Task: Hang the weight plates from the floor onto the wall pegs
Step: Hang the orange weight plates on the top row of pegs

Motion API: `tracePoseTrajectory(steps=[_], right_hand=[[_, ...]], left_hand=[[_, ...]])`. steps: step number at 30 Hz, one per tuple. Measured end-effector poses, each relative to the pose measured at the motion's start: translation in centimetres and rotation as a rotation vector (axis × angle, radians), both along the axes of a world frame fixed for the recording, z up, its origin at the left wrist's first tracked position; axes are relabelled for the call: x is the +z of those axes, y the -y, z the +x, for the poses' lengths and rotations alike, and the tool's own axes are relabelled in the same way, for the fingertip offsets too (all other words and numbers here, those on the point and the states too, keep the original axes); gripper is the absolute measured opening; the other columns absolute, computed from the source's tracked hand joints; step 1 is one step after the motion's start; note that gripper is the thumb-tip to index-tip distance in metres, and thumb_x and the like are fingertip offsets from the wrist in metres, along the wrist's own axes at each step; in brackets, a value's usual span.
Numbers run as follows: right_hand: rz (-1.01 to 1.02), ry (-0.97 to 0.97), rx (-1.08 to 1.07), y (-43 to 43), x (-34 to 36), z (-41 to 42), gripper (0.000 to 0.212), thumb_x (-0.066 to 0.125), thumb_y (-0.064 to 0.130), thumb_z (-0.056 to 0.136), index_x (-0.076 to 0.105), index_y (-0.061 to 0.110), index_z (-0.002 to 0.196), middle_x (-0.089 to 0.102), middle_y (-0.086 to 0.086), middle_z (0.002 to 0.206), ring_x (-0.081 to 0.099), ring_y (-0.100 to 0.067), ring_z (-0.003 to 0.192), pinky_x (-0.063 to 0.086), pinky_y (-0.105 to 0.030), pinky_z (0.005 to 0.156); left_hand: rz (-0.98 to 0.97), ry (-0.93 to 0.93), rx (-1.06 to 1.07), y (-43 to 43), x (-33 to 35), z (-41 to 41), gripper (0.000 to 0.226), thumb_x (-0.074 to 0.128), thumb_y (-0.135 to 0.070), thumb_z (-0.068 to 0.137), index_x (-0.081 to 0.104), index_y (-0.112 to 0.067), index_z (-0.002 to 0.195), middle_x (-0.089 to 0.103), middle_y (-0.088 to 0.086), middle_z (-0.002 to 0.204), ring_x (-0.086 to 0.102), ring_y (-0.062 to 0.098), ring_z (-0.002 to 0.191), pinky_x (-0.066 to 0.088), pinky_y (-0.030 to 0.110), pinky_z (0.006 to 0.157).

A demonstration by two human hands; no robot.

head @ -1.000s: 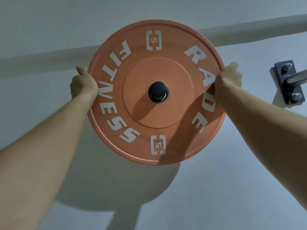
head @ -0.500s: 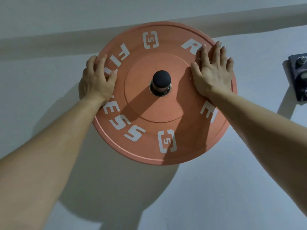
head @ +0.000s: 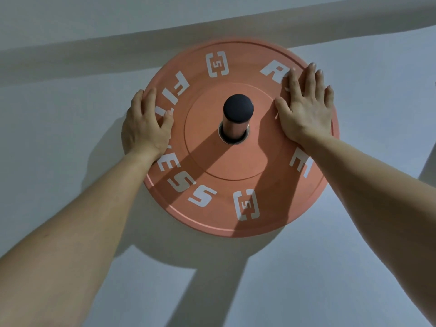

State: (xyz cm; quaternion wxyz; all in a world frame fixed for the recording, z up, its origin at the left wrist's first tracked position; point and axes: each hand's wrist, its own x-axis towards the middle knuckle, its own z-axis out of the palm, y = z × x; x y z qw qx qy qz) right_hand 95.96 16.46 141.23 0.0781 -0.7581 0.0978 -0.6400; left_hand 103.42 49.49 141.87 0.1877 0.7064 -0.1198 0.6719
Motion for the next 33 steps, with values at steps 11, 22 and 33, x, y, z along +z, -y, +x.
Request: tracePoseTrajectory(steps=[11,22,33], right_hand=[[-0.031,-0.034,0.034,0.1,-1.5,0.5,0.071,0.019,0.054,0.095,-0.001,0.032,0.159,-0.014,-0.005,0.166,-0.015,-0.020,0.153,-0.007,-0.049,0.123],[0.223,-0.206,0.082,-3.7,-12.9,-1.0,0.075,0.021,0.057,0.095,-0.007,0.028,0.158,-0.015,-0.016,0.164,-0.016,-0.032,0.151,-0.004,-0.055,0.121],[0.568,-0.289,0.168,-7.7,-14.2,-4.1,0.087,0.046,0.039,0.085,0.002,0.018,0.157,-0.011,-0.015,0.164,0.006,-0.049,0.145,0.027,-0.065,0.108]], left_hand=[[-0.012,-0.118,0.008,-0.3,-1.6,0.0,0.064,0.030,-0.057,0.102,0.017,-0.026,0.157,0.019,0.010,0.161,0.035,0.037,0.139,0.044,0.053,0.103],[-0.277,-0.267,-0.095,0.8,-8.5,-3.7,0.068,0.042,-0.053,0.101,0.018,-0.022,0.158,0.024,0.013,0.155,0.038,0.035,0.132,0.046,0.048,0.098],[-0.672,-0.357,-0.481,6.4,-18.3,-6.9,0.076,0.064,-0.024,0.090,0.023,-0.012,0.152,0.029,0.013,0.149,0.044,0.035,0.129,0.045,0.042,0.099]])
